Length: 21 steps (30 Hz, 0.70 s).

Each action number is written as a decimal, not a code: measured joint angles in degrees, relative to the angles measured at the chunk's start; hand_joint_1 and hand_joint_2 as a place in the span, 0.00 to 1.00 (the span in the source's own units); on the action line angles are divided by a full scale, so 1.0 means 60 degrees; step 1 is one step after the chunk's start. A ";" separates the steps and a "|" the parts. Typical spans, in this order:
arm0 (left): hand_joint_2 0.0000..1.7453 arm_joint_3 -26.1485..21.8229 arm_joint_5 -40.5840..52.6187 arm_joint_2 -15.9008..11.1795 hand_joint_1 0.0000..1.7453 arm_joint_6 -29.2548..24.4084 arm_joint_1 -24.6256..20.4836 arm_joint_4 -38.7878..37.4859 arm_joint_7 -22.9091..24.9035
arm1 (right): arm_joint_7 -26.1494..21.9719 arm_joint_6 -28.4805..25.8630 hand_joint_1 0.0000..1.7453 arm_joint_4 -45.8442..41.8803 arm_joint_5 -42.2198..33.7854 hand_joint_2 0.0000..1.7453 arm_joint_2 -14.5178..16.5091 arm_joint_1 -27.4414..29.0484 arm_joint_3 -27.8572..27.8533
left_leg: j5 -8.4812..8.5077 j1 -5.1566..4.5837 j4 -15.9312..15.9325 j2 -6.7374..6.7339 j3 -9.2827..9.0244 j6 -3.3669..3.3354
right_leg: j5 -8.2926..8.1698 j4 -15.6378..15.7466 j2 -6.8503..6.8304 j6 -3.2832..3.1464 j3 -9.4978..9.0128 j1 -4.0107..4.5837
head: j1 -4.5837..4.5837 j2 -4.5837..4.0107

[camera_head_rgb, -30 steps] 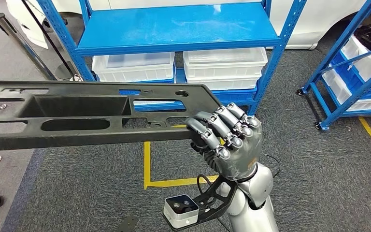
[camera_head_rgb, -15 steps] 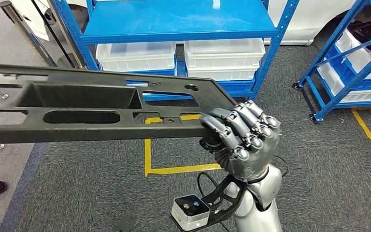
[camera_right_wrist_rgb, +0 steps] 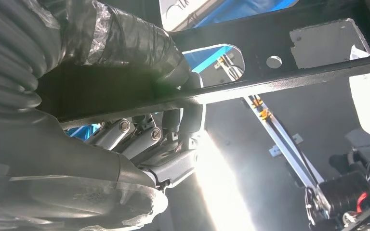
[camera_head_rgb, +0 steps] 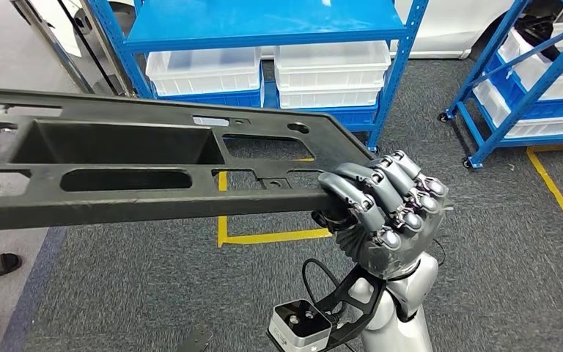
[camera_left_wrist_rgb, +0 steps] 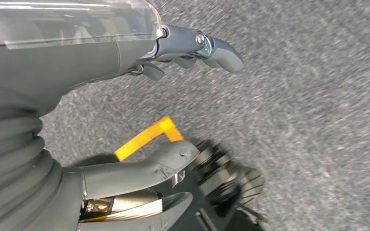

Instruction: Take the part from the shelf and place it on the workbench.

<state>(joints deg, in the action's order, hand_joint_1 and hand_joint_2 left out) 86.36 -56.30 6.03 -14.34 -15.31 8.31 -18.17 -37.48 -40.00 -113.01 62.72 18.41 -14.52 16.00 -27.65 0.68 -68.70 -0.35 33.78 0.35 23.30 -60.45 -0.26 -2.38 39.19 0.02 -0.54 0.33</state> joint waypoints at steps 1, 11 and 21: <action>1.00 0.0000 0.0000 -0.0001 0.00 -0.0006 -0.0018 0.0000 -0.0001 | 0.0001 -0.0001 1.00 -0.0024 0.0000 1.00 0.0002 0.0000 -0.0003 | -0.0211 -0.0040 0.0849 0.0006 -0.0626 -0.0051 | -0.0117 0.0003 0.0001 0.0036 0.0082 -0.0001 | 0.0001 0.0000; 1.00 0.0000 0.0007 -0.0007 0.00 -0.0001 -0.0047 0.0000 -0.0005 | 0.0004 -0.0001 1.00 -0.0078 0.0013 1.00 -0.0006 -0.0032 -0.0063 | 0.0426 -0.0129 0.2169 -0.0075 -0.0373 -0.0440 | 0.1515 -0.2220 0.0040 0.0416 0.0604 -0.0106 | 0.0007 0.0000; 1.00 0.0000 -0.0007 0.0000 0.00 -0.0002 -0.0063 0.0000 0.0062 | 0.0081 0.0004 1.00 0.0001 0.0109 1.00 0.0015 -0.0128 -0.0090 | 0.1106 -0.0081 0.1486 -0.0055 0.1005 0.0012 | 0.1351 0.0070 0.0039 0.0193 -0.1546 -0.0055 | -0.0002 0.0000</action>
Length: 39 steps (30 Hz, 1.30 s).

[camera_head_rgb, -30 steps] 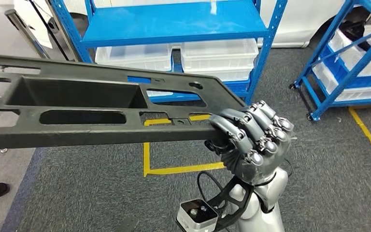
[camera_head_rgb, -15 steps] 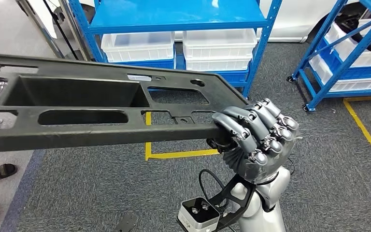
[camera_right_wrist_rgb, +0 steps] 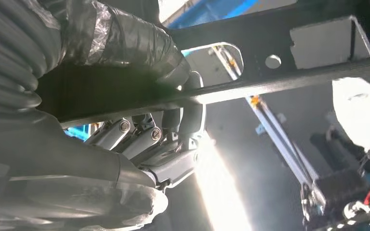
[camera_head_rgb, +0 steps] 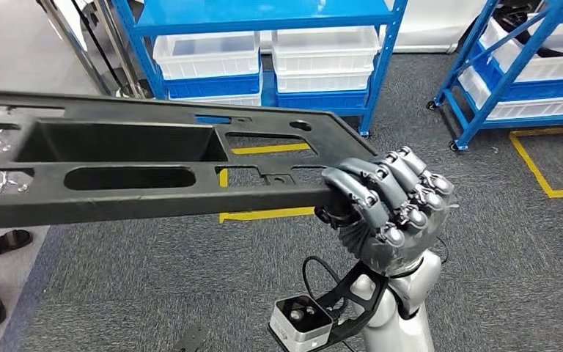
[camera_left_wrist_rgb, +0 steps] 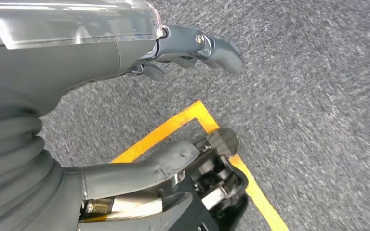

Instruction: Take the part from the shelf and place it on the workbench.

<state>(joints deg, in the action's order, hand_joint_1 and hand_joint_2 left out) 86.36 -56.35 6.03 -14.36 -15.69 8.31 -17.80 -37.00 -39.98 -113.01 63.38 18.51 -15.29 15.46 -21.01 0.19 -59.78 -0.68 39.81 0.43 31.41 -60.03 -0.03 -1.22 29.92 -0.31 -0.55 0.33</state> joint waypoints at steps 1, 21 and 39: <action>1.00 0.0000 -0.0001 0.0001 0.00 0.0007 0.0003 0.0000 0.0012 | -0.0004 0.0005 1.00 0.0027 -0.0016 1.00 0.0007 -0.0022 -0.0003 | -0.0273 0.0020 -0.0172 0.0008 0.0102 0.0053 | -0.0126 0.0007 -0.0013 -0.0077 0.0127 -0.0007 | -0.0002 0.0000; 1.00 0.0000 -0.0048 0.0010 0.00 0.0108 0.0004 0.0000 -0.0525 | -0.0255 0.0015 1.00 0.0833 0.0081 1.00 0.0032 -0.0118 -0.0012 | -0.1125 -0.0139 0.0740 -0.0037 -0.1842 -0.0561 | -0.0072 -0.2375 -0.0010 0.0272 0.2488 -0.0026 | -0.0001 0.0000; 1.00 0.0000 0.0186 0.0010 0.00 0.0202 0.0066 0.0000 -0.0531 | -0.0205 0.0015 1.00 0.1536 0.0347 1.00 0.0023 -0.0107 0.0014 | -0.1739 0.0033 -0.1528 0.0048 -0.0592 0.0019 | -0.0878 -0.0059 0.0042 -0.0089 0.0997 -0.0049 | -0.0011 0.0000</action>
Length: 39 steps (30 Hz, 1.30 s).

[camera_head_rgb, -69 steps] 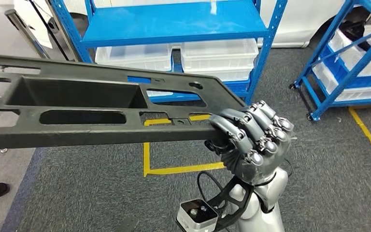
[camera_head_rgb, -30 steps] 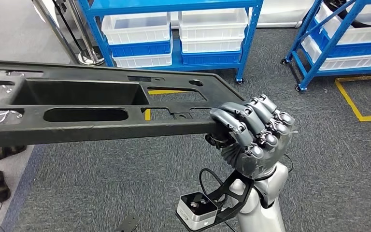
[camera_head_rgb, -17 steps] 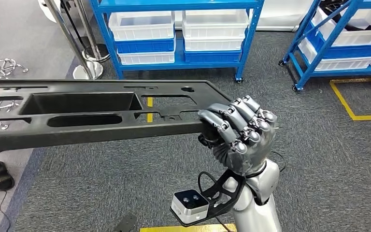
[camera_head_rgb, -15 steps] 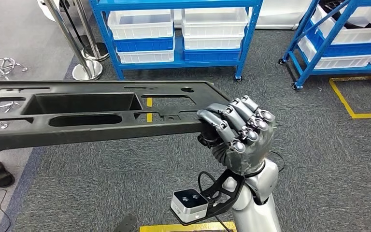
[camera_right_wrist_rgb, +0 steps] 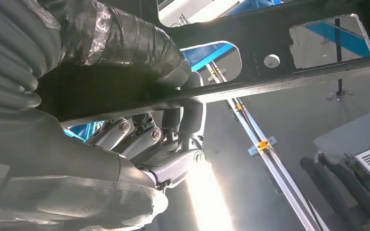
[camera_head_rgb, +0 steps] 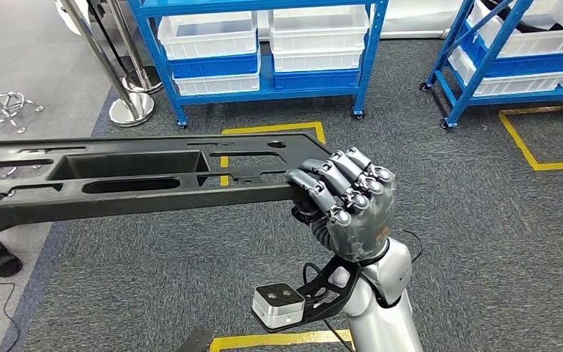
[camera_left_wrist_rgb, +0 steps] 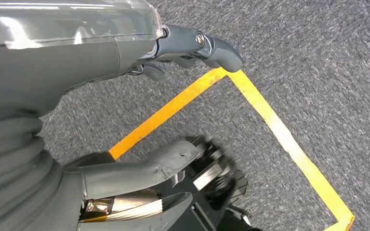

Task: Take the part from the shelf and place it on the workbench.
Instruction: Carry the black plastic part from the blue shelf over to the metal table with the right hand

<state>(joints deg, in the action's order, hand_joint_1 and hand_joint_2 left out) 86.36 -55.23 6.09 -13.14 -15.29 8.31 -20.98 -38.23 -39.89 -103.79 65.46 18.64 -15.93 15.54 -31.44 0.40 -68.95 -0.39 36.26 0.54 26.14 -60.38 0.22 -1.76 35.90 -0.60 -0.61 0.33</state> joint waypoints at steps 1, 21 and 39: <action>1.00 0.0000 0.0000 -0.0004 0.00 -0.0001 -0.0007 0.0000 0.0000 | 0.0000 0.0000 1.00 0.0007 0.0000 1.00 0.0000 0.0000 0.0003 | 0.0268 -0.0002 0.0680 0.0044 -0.0353 -0.0032 | -0.0020 0.0000 0.0019 0.0029 0.0003 0.0003 | 0.0000 0.0000; 1.00 0.0000 -0.0027 -0.0061 0.00 0.0016 -0.0134 0.0000 -0.0039 | 0.0344 -0.0004 1.00 0.0078 0.0053 1.00 -0.0158 -0.0066 0.0341 | 0.0685 -0.0221 0.1710 -0.0909 -0.0615 -0.0333 | 0.0173 0.0014 -0.0598 0.0205 -0.0134 0.0146 | 0.0013 0.0000; 1.00 0.0002 -0.0037 -0.0141 0.00 -0.0010 -0.0146 0.0000 -0.0105 | 0.0090 -0.0004 1.00 0.0077 -0.0278 1.00 -0.0148 -0.0073 0.0525 | 0.0753 0.0071 0.1820 0.0393 -0.0685 -0.0284 | -0.0047 -0.0011 0.0799 0.0398 0.0153 -0.0029 | 0.0013 0.0000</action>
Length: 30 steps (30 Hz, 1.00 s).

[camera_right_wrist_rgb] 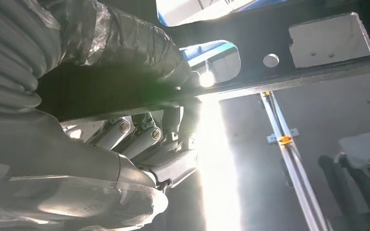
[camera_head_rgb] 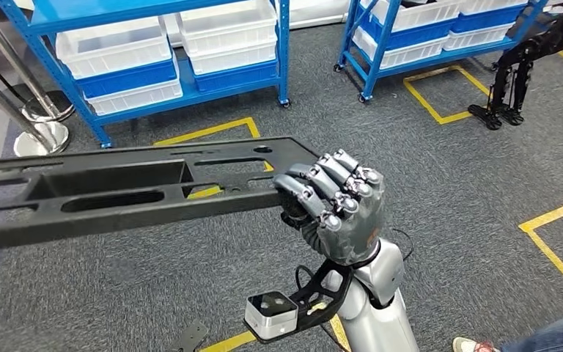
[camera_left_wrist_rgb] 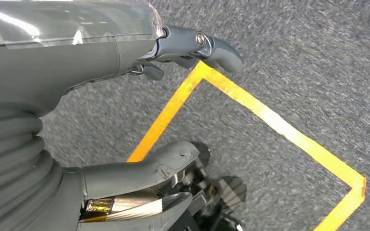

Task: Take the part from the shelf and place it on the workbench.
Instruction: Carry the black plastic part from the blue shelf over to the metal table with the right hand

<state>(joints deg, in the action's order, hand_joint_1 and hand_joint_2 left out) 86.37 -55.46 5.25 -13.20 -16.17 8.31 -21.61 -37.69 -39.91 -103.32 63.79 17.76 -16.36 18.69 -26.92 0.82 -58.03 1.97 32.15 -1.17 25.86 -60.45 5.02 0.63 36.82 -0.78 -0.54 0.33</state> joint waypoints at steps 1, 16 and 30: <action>1.00 0.0000 0.0001 -0.0011 0.00 -0.0010 -0.0006 0.0000 0.0003 | -0.0048 -0.0001 1.00 -0.0014 -0.0016 1.00 0.0002 0.0014 -0.0007 | 0.0055 0.0001 0.0076 -0.0114 -0.0013 -0.0092 | 0.0200 -0.0268 -0.0230 0.0025 0.0123 0.0018 | 0.0001 0.0000; 1.00 -0.0002 -0.0086 -0.0301 0.00 -0.0003 -0.0222 0.0000 0.0081 | -0.0242 0.0000 1.00 -0.0340 -0.0301 1.00 0.0108 0.0146 -0.0298 | -0.0404 -0.0159 -0.0415 -0.1081 0.0123 0.0164 | 0.0056 0.0239 -0.1115 -0.0310 -0.0329 0.0121 | 0.0002 0.0000; 1.00 -0.0002 -0.0100 -0.0322 0.00 0.0184 -0.0127 0.0002 0.0051 | 0.0113 0.0000 1.00 -0.0338 -0.0152 1.00 0.0060 0.0155 -0.0328 | -0.0117 0.0087 -0.0097 0.0214 -0.0001 0.0114 | -0.0082 -0.0030 0.0259 -0.0008 0.0037 0.0011 | 0.0006 0.0000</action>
<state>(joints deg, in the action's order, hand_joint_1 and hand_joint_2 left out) 86.36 -56.06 3.31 -12.10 -16.93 8.32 -21.30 -37.01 -39.91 -105.35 62.88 18.12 -15.43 16.72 -27.63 1.34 -58.61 3.25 32.15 -0.48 25.36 -60.63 6.57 0.58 37.04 -0.71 -0.50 0.33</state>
